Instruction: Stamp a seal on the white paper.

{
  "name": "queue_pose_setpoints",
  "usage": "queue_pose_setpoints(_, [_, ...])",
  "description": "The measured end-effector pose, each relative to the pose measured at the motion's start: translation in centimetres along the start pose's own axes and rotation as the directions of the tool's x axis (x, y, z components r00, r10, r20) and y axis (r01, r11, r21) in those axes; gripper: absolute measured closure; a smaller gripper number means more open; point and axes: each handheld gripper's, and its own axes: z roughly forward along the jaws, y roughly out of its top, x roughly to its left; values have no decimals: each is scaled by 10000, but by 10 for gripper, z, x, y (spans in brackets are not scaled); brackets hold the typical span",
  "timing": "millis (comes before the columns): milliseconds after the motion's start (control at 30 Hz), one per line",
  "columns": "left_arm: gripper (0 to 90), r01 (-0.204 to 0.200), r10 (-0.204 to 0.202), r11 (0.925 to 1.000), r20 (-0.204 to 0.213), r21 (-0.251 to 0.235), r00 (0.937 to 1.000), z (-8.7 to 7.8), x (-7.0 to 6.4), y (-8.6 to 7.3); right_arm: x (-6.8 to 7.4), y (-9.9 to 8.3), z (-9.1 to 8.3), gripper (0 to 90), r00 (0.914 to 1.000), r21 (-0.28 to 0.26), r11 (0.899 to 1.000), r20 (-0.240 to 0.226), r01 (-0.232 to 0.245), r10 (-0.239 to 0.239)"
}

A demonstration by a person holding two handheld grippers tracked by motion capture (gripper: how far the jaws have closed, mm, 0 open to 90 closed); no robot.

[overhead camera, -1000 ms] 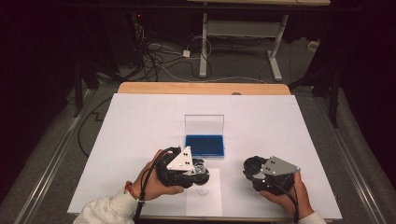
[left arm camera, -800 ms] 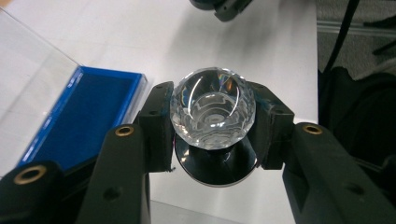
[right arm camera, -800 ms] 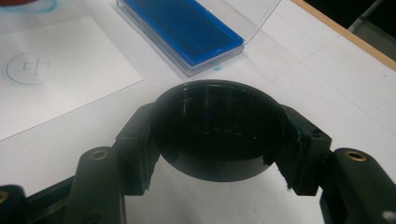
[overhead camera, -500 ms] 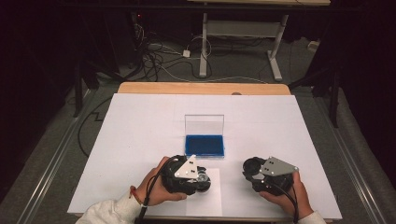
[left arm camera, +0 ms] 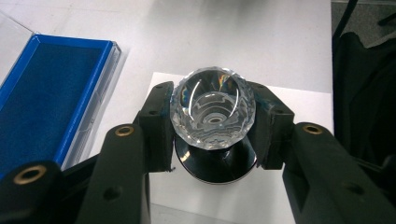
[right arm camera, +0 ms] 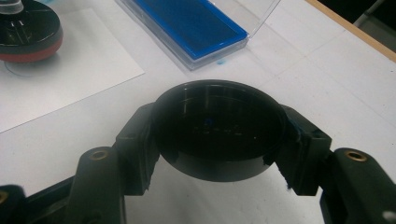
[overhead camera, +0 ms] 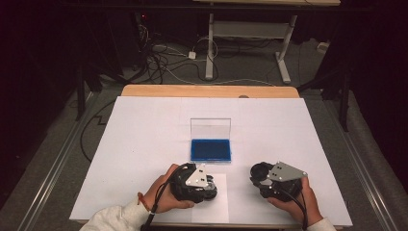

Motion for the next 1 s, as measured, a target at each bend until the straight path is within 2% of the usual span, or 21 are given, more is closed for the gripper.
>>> queue_pose_setpoints(167, [547,-68,65,9999,197,139,9998,5,-2,0,0,0,0,389,10000,21,10000,9,26,-26])
queue_pose_setpoints(333, [547,-193,194,9994,-10,290,9998,9,-3,0,1,0,0,389,10000,34,10000,-4,42,-42])
queue_pose_setpoints(500, [547,-131,129,9997,72,216,9999,9,-2,-1,1,0,0,389,10000,46,10000,-18,49,-49])
queue_pose_setpoints(600, [547,-181,183,9991,-37,392,9998,12,-1,-2,1,0,1,389,10000,58,10000,-20,32,-32])
queue_pose_setpoints(933, [547,197,-201,9996,237,195,9995,13,3,-5,1,0,1,389,10000,85,10000,-13,47,-47])
queue_pose_setpoints(1000, [547,166,-172,9996,245,236,9996,12,3,-5,1,0,1,389,10000,91,9999,-14,48,-48])
